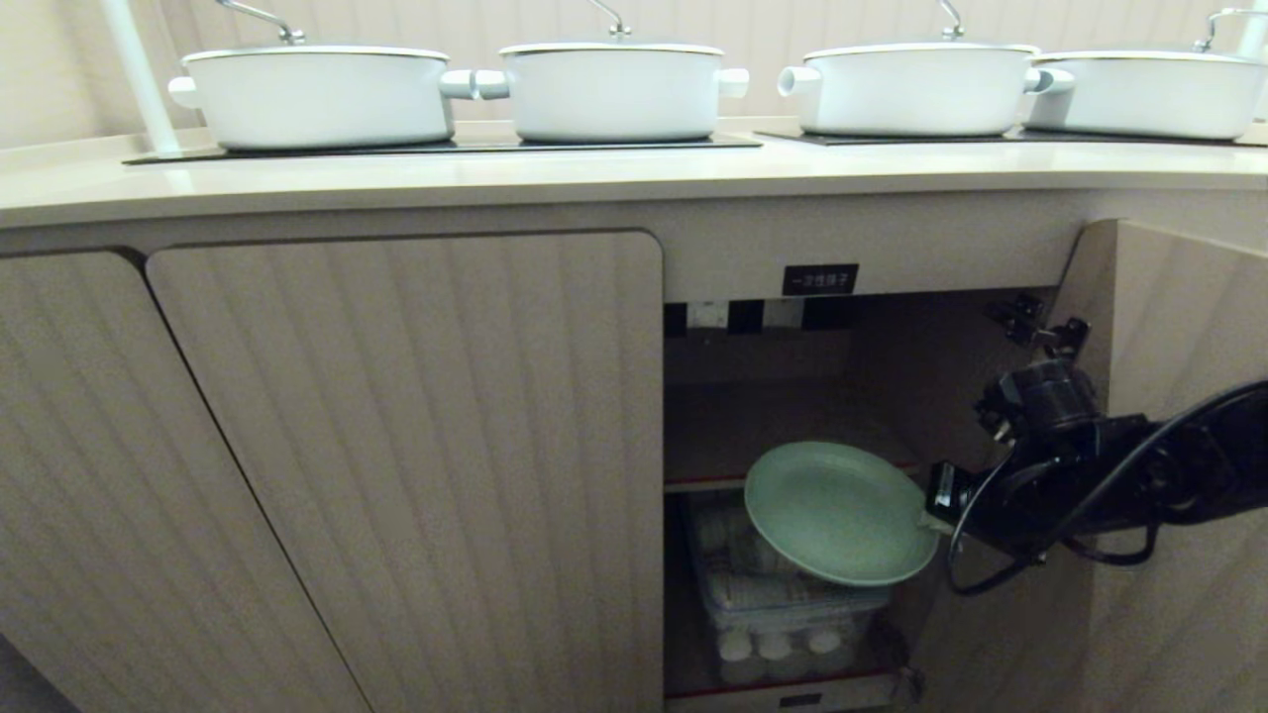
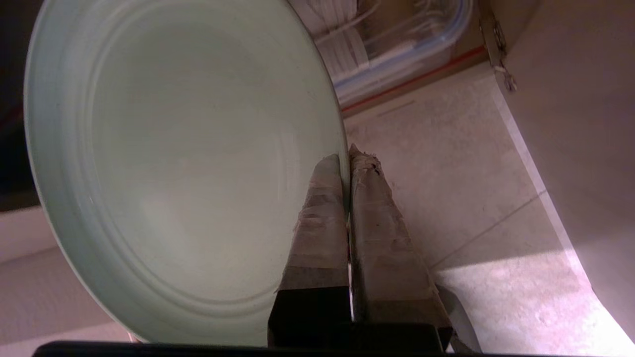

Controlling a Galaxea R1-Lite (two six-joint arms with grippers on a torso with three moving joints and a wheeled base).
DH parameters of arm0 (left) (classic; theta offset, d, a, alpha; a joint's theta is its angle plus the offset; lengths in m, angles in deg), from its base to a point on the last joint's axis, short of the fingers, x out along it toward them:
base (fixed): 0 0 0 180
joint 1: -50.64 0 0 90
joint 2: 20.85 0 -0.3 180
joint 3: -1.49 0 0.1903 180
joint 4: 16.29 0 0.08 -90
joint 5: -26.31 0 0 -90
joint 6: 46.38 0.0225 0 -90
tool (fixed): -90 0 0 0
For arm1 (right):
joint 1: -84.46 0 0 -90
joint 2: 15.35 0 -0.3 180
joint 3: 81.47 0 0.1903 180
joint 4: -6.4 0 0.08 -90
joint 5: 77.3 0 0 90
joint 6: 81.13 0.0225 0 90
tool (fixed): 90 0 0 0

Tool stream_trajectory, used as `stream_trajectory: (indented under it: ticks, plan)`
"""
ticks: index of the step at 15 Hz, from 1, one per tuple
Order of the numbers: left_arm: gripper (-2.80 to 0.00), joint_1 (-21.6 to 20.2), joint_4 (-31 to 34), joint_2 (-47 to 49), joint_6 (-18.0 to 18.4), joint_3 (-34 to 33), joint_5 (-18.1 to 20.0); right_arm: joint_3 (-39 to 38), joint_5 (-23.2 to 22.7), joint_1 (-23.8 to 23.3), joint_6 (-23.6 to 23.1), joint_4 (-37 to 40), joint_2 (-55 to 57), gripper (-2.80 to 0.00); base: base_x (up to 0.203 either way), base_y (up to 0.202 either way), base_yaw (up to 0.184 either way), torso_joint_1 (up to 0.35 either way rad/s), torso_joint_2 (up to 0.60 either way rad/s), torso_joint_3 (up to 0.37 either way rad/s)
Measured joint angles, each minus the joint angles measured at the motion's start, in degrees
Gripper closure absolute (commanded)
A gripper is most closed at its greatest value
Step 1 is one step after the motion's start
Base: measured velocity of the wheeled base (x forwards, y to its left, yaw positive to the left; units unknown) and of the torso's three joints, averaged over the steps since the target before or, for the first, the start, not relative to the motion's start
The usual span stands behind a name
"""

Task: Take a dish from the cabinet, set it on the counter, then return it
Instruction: Put it back into the cabinet

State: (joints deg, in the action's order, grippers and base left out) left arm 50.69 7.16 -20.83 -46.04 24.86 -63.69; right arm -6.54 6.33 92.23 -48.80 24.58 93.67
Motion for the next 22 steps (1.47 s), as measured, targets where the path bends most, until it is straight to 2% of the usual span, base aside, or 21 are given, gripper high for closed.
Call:
stream_trajectory:
  ticks: [15,22]
  plan:
    - [0.0,0.0,0.0,0.0,0.0,0.0,0.0,11.8,0.1,0.4,0.1,0.8,8.2,0.0,0.0,0.0,0.0,0.0,0.0,0.0]
    - [0.0,0.0,0.0,0.0,0.0,0.0,0.0,19.3,0.1,0.3,0.1,4.9,12.2,0.0,0.0,0.0,0.0,0.0,0.0,0.0]
